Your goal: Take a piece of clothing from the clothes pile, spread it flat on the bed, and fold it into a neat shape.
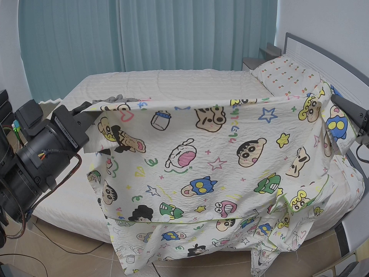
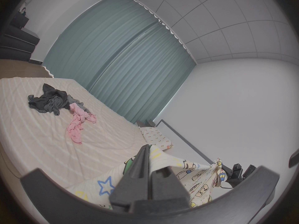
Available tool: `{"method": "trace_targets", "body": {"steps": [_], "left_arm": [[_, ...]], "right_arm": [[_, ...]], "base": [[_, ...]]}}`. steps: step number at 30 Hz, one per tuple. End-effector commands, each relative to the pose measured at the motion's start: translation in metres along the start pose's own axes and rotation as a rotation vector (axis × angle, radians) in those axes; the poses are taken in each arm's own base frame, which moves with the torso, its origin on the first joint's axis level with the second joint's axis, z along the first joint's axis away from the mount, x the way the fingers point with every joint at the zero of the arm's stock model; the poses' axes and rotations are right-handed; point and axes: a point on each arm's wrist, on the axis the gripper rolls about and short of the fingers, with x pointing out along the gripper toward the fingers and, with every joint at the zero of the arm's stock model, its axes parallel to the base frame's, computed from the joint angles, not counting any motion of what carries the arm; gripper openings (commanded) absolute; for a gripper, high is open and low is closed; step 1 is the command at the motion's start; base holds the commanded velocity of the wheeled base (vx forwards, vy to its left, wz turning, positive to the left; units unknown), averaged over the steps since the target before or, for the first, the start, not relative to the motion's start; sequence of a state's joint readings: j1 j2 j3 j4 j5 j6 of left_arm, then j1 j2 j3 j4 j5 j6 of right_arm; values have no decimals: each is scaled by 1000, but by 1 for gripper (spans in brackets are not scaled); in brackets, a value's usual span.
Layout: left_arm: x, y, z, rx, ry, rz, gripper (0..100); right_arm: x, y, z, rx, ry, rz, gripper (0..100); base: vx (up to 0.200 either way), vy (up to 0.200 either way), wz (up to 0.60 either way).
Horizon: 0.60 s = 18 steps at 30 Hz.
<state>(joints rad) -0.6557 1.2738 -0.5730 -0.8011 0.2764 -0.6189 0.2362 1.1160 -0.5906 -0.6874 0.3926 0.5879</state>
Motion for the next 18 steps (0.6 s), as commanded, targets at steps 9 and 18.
{"method": "trace_targets", "body": {"steps": [9,18], "left_arm": [[47,29,-31,37,104,144,0],[110,47,-43,46,111,215,0]], "right_arm": [[32,-42,-15,35,107,-115,0],[62,-75,-17,19,118,-171,0]], "base": [[0,0,0],[200,0,0]]}}
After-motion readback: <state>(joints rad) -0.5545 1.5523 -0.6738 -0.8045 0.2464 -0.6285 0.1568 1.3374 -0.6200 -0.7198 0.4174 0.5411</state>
